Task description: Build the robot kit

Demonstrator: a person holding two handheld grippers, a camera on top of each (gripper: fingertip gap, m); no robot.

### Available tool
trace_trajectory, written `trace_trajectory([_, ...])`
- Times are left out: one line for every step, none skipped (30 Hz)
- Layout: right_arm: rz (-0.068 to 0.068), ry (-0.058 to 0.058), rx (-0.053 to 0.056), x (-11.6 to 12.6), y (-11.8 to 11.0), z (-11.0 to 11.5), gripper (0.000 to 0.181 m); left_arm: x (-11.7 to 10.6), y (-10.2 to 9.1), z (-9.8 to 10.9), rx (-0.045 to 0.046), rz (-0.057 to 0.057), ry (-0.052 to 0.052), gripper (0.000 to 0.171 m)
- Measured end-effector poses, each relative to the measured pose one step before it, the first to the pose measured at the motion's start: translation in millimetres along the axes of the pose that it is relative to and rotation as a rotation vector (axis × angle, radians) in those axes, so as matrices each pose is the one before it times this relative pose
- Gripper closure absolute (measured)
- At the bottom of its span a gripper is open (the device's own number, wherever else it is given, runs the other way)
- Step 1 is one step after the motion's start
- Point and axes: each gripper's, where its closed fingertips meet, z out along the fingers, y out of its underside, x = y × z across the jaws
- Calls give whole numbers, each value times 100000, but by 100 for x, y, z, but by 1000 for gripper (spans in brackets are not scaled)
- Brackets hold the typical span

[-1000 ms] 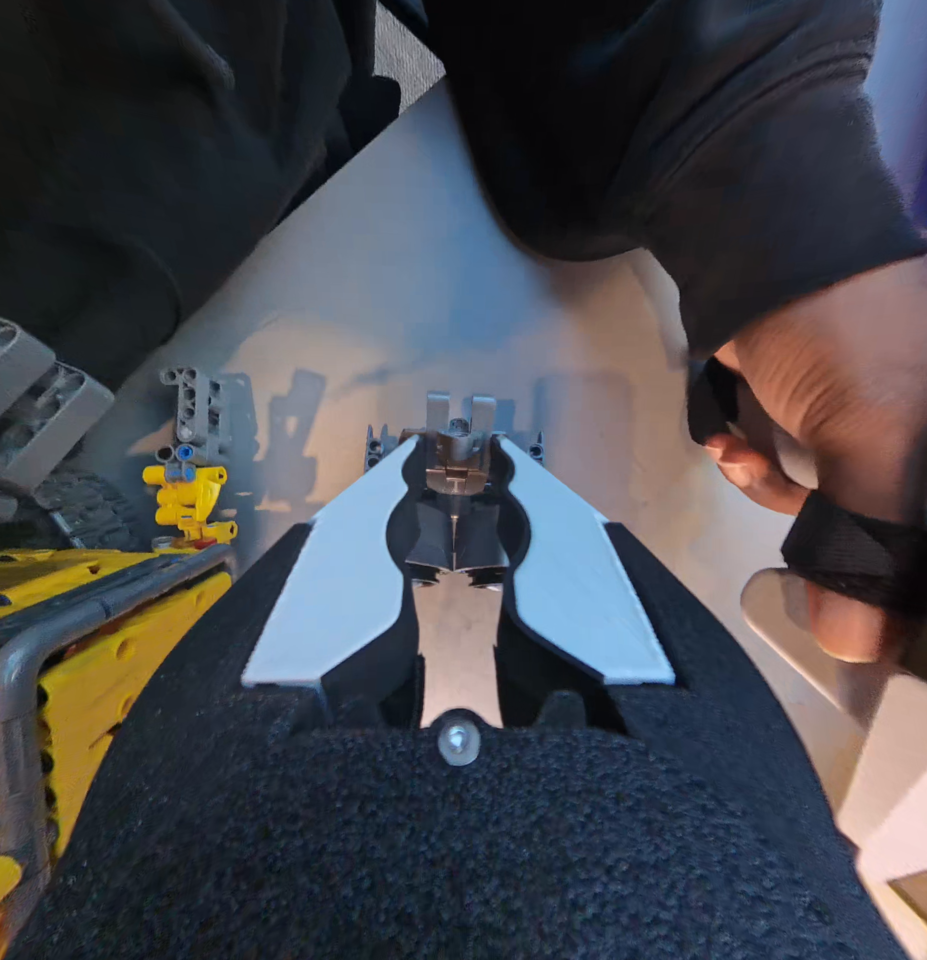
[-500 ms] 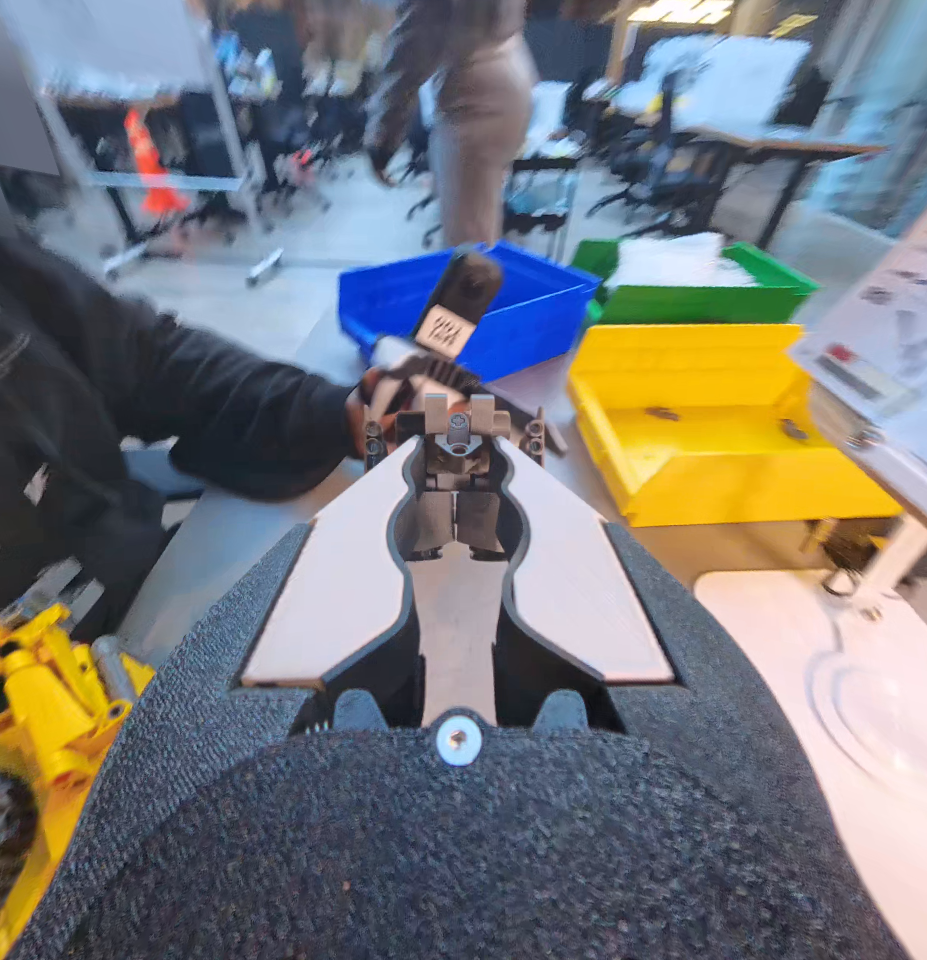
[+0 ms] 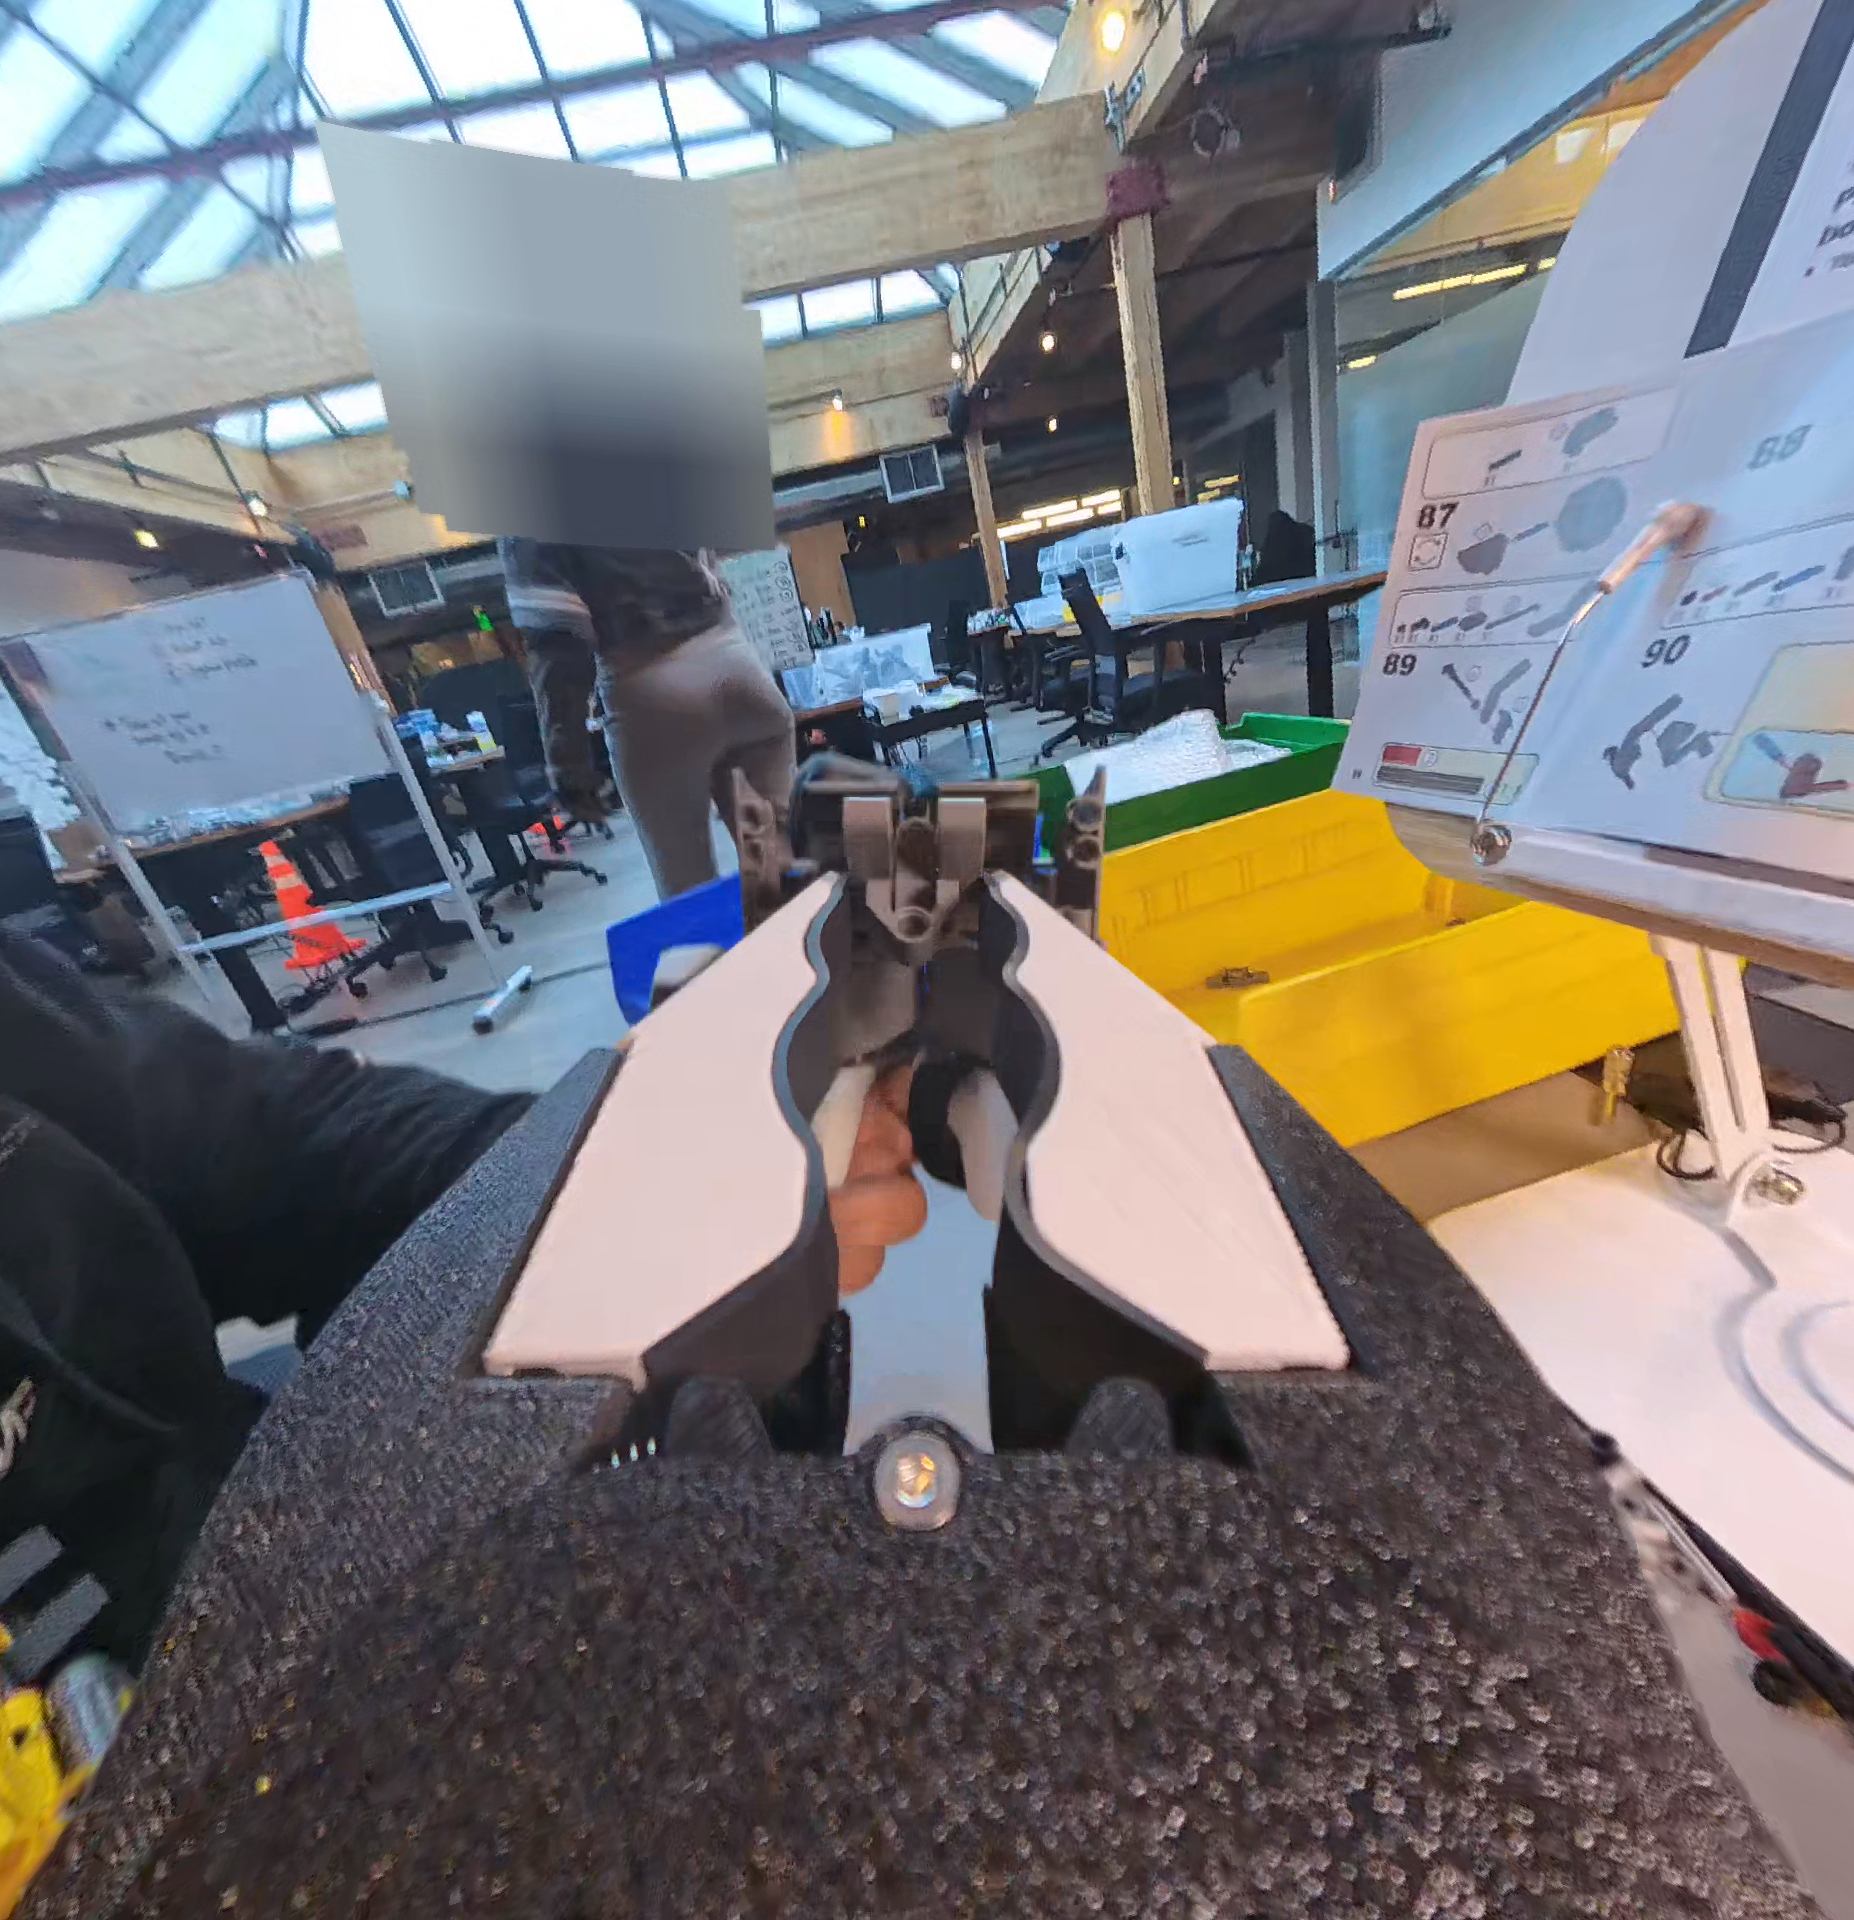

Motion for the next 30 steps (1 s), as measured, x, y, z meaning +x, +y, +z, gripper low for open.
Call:
trace_trajectory([-3334,680,-4843,-35,949,-277,157,-216,213,-529,-2879,-2475,1105,67])
trace_trajectory([-3183,133,-4887,-161,1073,-237,158,-218,163,-525,-1935,-3059,514,68])
trace_trajectory([-2578,-35,-4466,-185,1100,-192,158,-221,188,-436,-1830,-3429,93,68])
trace_trajectory([-2710,694,-4104,-52,1049,-130,158,-309,435,-313,-3368,-4067,-783,68])
trace_trajectory([-3239,1613,-2954,78,772,-149,158,-382,660,-178,-4308,-3605,-1540,69])
trace_trajectory([-4146,2006,-2317,129,580,-155,157,-357,515,-124,-2513,-3217,-1607,69])
trace_trajectory([-5418,2444,-2165,154,446,-180,157,-290,327,-82,-885,-4298,-1110,69])
trace_trajectory([-7039,3436,-2356,234,380,-188,155,-287,161,-56,198,-5657,-482,69])
trace_trajectory([-8116,4048,-2116,249,287,-199,153,-253,-24,-66,1231,-6197,165,70])
trace_trajectory([-8434,3358,-1854,104,191,-156,150,-224,-81,-60,1600,-5522,327,70])
trace_trajectory([-8146,3172,-1900,36,107,-61,149,-235,41,-30,581,-3961,-12,70])
trace_trajectory([-7348,3005,-1848,6,44,44,149,-232,165,41,-306,-2330,-431,70])
trace_trajectory([-6426,3454,-3058,137,201,145,145,-155,184,88,-373,-1551,-331,70])
trace_trajectory([-5583,3092,-2624,128,180,198,142,-107,66,93,404,-1646,-247,70])
trace_trajectory([-4248,3066,-1841,177,117,156,140,-53,66,101,507,-1777,102,70])
trace_trajectory([-3217,3160,-690,233,18,95,141,-48,52,88,504,-1481,-5,69])
trace_trajectory([-2316,2952,975,210,-201,17,142,-154,118,83,60,-946,-793,70])
trace_trajectory([-1920,2041,305,125,-130,0,142,-188,309,109,-1088,-294,-931,70])
trace_trajectory([-2322,821,-711,-32,44,47,142,-49,347,137,-1187,-404,29,70])
trace_trajectory([-2678,-1372,-1564,-329,220,112,142,27,252,132,-625,-897,566,70])
trace_trajectory([-2488,-1596,-994,-366,187,79,147,-1,239,132,-808,-466,96,70])
trace_trajectory([-1943,227,58,-90,66,-22,150,-105,188,95,-966,504,-736,70])
trace_trajectory([-915,-885,-152,-163,120,-24,150,-128,-2,-13,-209,605,-819,70])
trace_trajectory([496,-2200,-448,-258,159,-10,150,-179,-30,-93,-426,334,-1002,70])
trace_trajectory([946,-2296,-122,-274,111,13,150,-186,-86,-109,5,354,-936,70])
trace_trajectory([710,-1356,164,-182,59,27,150,-125,-82,-83,206,380,-673,70])
trace_trajectory([237,-263,156,-45,66,37,150,-90,-11,-39,-65,233,-475,70])
trace_trajectory([421,-224,-25,-38,85,44,150,-99,7,-15,-86,240,-577,70])
trace_trajectory([953,-720,-123,-87,123,46,151,-132,6,-27,-62,341,-782,70])
trace_trajectory([1170,-733,189,-44,104,24,151,-113,39,-7,-294,322,-624,70])
